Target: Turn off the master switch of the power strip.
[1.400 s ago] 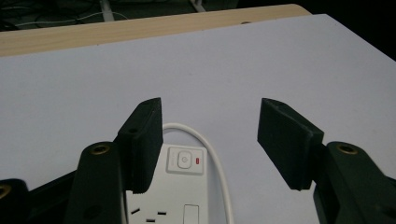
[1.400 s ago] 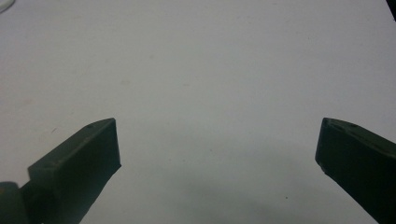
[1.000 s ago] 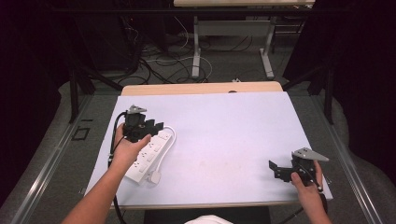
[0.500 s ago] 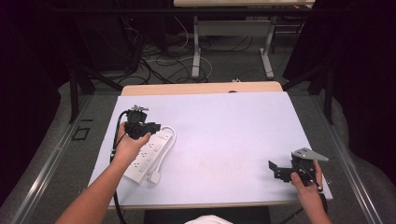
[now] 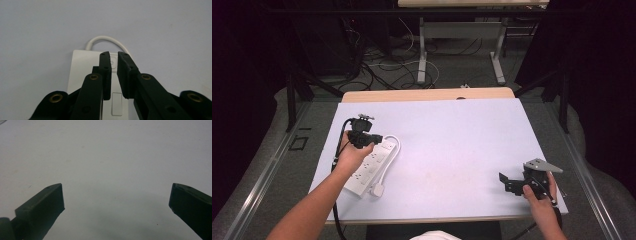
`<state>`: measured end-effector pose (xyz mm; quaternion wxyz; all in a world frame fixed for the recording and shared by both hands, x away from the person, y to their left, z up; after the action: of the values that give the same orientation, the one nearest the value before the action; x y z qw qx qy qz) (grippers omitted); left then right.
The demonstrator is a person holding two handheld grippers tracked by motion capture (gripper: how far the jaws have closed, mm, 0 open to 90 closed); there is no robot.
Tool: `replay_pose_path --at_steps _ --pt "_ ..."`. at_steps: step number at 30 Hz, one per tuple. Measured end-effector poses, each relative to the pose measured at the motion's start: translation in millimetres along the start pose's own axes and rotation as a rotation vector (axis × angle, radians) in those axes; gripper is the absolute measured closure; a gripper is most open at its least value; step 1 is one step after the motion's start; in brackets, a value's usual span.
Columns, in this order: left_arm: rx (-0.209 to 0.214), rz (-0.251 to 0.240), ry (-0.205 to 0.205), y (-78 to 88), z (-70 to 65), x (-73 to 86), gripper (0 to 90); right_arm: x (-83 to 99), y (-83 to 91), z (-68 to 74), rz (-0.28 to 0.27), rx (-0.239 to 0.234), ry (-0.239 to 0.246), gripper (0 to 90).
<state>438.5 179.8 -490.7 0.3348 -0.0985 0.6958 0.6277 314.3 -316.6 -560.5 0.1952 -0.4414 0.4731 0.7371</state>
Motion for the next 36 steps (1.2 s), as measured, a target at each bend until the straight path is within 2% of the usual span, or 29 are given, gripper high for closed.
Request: replay_pose_path --at_steps 7,9,10,12,14,15,16,17,19,30,36 --pt "-0.010 0.036 0.007 -7.5 2.3 -3.2 88.1 0.2 -0.1 -0.1 0.002 0.000 0.002 0.0" --pt "-0.017 0.047 0.029 -10.1 0.9 -3.6 88.8 0.1 0.0 -0.1 0.002 0.000 0.001 0.0" --pt "-0.021 0.052 0.015 -11.1 2.0 -4.1 89.4 0.2 0.0 -0.3 0.001 0.000 0.001 0.0" --pt "-0.022 0.068 0.017 -12.9 2.6 -5.2 89.5 0.2 0.0 -0.9 0.001 0.000 0.006 0.0" --pt "-0.028 0.069 0.026 -15.1 2.5 -6.4 89.6 0.7 -0.5 -0.9 0.001 0.004 0.001 0.0" --pt "-0.027 0.069 0.039 -15.8 2.0 -7.0 89.6 0.5 1.6 -1.1 0.028 0.004 0.001 0.0" --pt "-0.029 0.071 0.042 -16.4 2.2 -7.7 89.6 0.5 1.7 -1.2 0.030 0.003 0.001 0.0" --pt "-0.027 0.075 0.051 -16.9 2.1 -8.5 89.6 0.9 -1.7 -1.2 -0.011 0.011 0.000 0.0" --pt "-0.033 0.080 0.052 -18.0 2.7 -9.9 89.7 0.9 -0.5 -1.7 0.004 0.001 -0.001 0.0" --pt "-0.044 0.100 0.101 -27.2 -1.1 -14.6 89.8 1.4 -0.5 -3.1 0.004 0.000 -0.002 0.0" --pt "-0.039 0.120 0.103 -32.8 -4.5 -16.1 89.8 1.4 -0.6 -3.0 0.005 -0.001 -0.001 0.0"
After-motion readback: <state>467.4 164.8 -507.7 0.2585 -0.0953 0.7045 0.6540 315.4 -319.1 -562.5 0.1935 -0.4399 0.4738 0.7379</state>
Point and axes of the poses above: each handheld gripper's, and its own axes: y roughly backward along the jaws, x roughly out of its underside, z roughly to its left, the point moved 2 cm from there along -y, roughly forward along the jaws, and after that the axes turned 10 degrees about -x, right-handed, at the moved point
